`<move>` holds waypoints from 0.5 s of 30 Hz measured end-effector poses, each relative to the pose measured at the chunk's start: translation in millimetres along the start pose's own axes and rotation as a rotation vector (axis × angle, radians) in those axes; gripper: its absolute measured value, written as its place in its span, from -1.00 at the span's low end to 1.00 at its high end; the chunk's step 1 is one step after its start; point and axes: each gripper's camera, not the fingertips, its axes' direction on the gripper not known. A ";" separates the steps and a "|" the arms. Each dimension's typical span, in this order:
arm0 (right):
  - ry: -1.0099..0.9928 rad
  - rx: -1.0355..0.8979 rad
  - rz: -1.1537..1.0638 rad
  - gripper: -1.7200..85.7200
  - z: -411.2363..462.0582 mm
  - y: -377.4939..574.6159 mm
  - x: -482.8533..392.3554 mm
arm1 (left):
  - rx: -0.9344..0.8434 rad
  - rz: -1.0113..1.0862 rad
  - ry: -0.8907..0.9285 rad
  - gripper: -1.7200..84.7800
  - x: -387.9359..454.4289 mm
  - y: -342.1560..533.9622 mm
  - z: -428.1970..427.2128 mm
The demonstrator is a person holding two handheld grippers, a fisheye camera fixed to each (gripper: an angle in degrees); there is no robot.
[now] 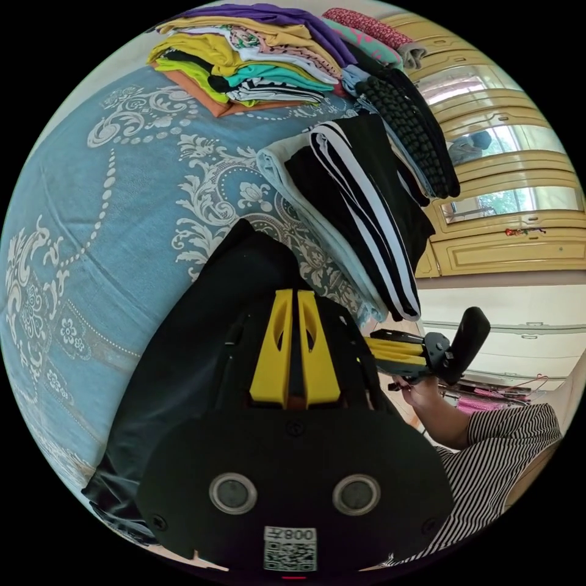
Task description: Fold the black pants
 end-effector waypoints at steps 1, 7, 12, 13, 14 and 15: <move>-0.016 0.006 -0.004 -0.92 -3.0 1.1 -0.1 | 0.019 -0.004 0.007 -0.93 2.8 0.0 -8.4; -0.126 0.082 -0.067 -0.93 -43.9 9.5 -3.7 | 0.145 0.020 0.005 -0.92 29.9 5.5 -52.7; -0.141 -0.005 0.102 -0.93 -25.9 33.5 63.6 | -0.003 -0.031 0.023 -0.91 28.6 -18.3 -4.7; -0.130 -0.015 0.119 -0.93 -22.7 37.2 70.2 | -0.026 -0.039 0.019 -0.91 28.6 -21.1 4.5; -0.127 -0.036 0.152 -0.93 -16.9 43.6 81.7 | -0.034 -0.047 0.021 -0.90 28.9 -22.0 7.5; -0.147 -0.038 0.173 -0.93 -13.8 48.9 90.5 | -0.031 -0.051 0.026 -0.90 31.4 -22.2 9.4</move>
